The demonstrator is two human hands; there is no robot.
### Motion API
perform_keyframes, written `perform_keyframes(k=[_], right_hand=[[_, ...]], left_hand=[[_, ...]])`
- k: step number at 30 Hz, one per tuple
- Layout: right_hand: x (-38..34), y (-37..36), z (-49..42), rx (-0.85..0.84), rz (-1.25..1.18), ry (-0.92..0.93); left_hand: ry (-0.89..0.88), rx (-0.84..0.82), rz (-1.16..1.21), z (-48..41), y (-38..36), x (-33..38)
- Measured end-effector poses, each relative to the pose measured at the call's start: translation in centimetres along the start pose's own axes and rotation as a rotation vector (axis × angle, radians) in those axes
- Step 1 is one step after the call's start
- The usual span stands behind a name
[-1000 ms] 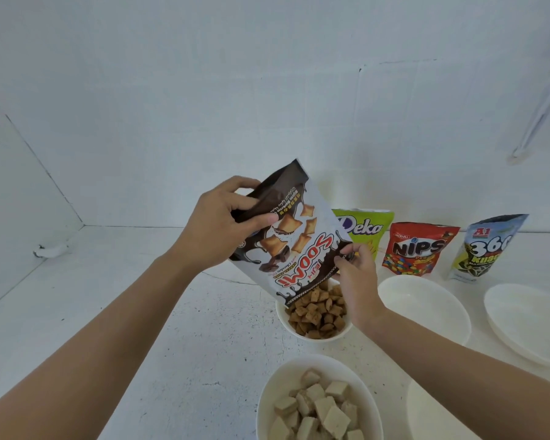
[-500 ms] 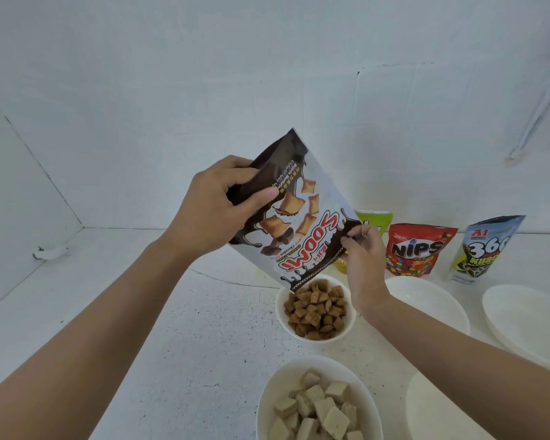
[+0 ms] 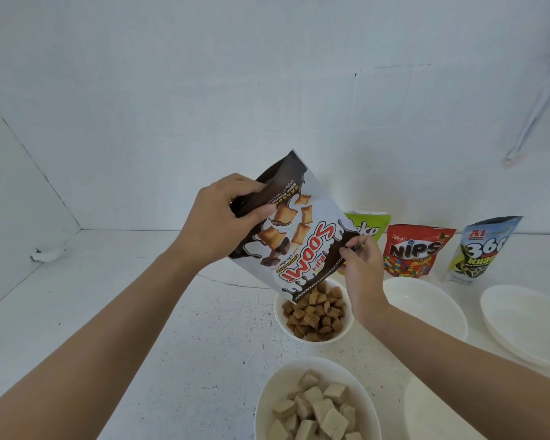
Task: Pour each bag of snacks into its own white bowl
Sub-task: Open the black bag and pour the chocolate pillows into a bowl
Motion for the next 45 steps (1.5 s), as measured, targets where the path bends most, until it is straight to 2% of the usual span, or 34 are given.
perform_keyframes(k=[6,12,19,24,28,32,35,40,45], right_hand=[[0.4,0.0,-0.1,0.025,0.002,0.005],[1.2,0.3,0.5,0.039,0.045,-0.054],[-1.7,-0.7,-0.6,0.008,-0.026,0.016],[-0.9,-1.3,0.0,-0.221,0.028,-0.218],[-1.4,-1.6,1.3,-0.439,0.104,-0.257],[-2.7,-2.6,2.2,-0.549,0.197,-0.107],[-4.3,-4.0,2.5,-0.589,0.295,0.065],[-7.2,-8.1,3.9,-0.739,0.336,0.279],[-8.9,-12.7,7.3,-0.883,0.344,0.432]], left_hand=[[0.03,-0.008,0.02,0.0,0.2,0.1],[0.159,0.001,0.133,0.9,-0.5,-1.7],[0.262,0.112,0.304,2.3,1.5,-2.6],[0.355,0.182,0.369,5.1,1.1,-4.3],[0.476,0.304,0.563,8.2,0.2,-5.9],[0.641,0.428,0.789,11.9,-0.5,-7.5],[0.711,0.47,0.827,14.2,0.0,-8.6],[0.803,0.458,0.671,17.4,3.0,-9.4],[0.85,0.65,0.491,21.6,8.9,-8.5]])
Point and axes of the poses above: each hand's wrist, its own z-axis away from the middle knuckle, its own y-axis out of the back of the hand, x = y × z, the point moved 3 cm from there along -z, towards the middle knuckle, and after that the axes turned 11 degrees about y, right-handed, at the moved point
